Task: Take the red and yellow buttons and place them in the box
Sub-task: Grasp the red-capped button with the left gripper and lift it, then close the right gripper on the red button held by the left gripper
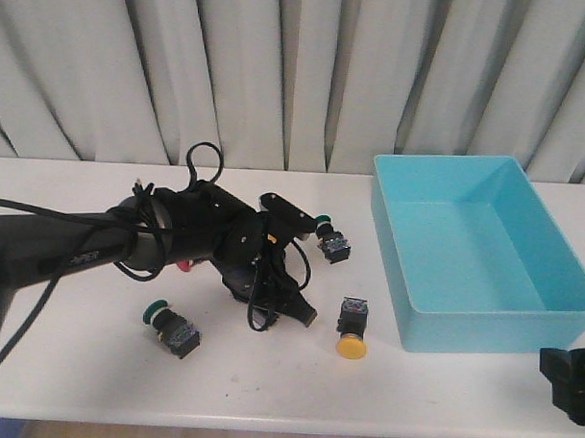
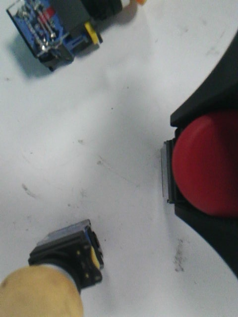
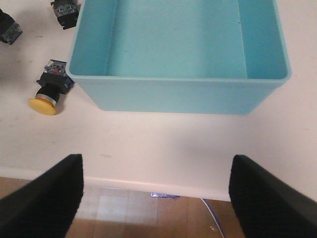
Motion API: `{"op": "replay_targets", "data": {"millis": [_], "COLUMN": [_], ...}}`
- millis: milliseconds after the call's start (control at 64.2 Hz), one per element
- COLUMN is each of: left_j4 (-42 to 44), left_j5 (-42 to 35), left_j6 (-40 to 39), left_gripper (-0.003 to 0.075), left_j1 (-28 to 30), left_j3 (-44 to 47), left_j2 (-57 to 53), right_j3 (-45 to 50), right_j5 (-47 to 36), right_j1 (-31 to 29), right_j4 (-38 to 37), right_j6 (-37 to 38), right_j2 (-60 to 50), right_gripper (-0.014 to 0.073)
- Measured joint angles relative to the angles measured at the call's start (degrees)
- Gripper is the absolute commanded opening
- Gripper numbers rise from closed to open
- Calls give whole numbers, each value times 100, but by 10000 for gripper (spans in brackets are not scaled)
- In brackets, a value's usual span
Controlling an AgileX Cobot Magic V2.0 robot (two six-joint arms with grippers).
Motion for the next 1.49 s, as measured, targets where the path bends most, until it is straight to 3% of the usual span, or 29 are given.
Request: {"op": "replay_targets", "data": {"millis": [420,638,779,903,1090,1246,1386,1495], "left_j4": [58,90,-275,-1410,-3874,-5660,-6524,-6950], "left_j5": [703,128,-470,-575,-287,386,975,1216], "left_j6": [1055,1187,1726,3098,6306,8819,10129,10602], "left_gripper": [146,146,146,146,146,146,146,146], "left_j1": [0,0,0,0,0,-17,-17,-17], "left_j3": [358,1650,2116,2148,2180,2180,2180,2180], "left_j2": [-2006,-3183,-3582,-3619,-3613,-3613,-3613,-3613], "right_j3": [0,0,-21,-180,-569,-798,-879,-879], "right_j5": [87,166,186,366,932,1654,2034,2148], "right_j1": [0,0,0,0,0,0,0,0], "right_j4": [59,138,612,1478,3104,4140,4657,4954], "right_j6": [0,-47,-629,-1836,-4320,-6243,-7353,-7884], "right_j2": [0,0,89,394,954,1261,1332,1332], "right_gripper": [593,568,550,548,548,548,548,548]}}
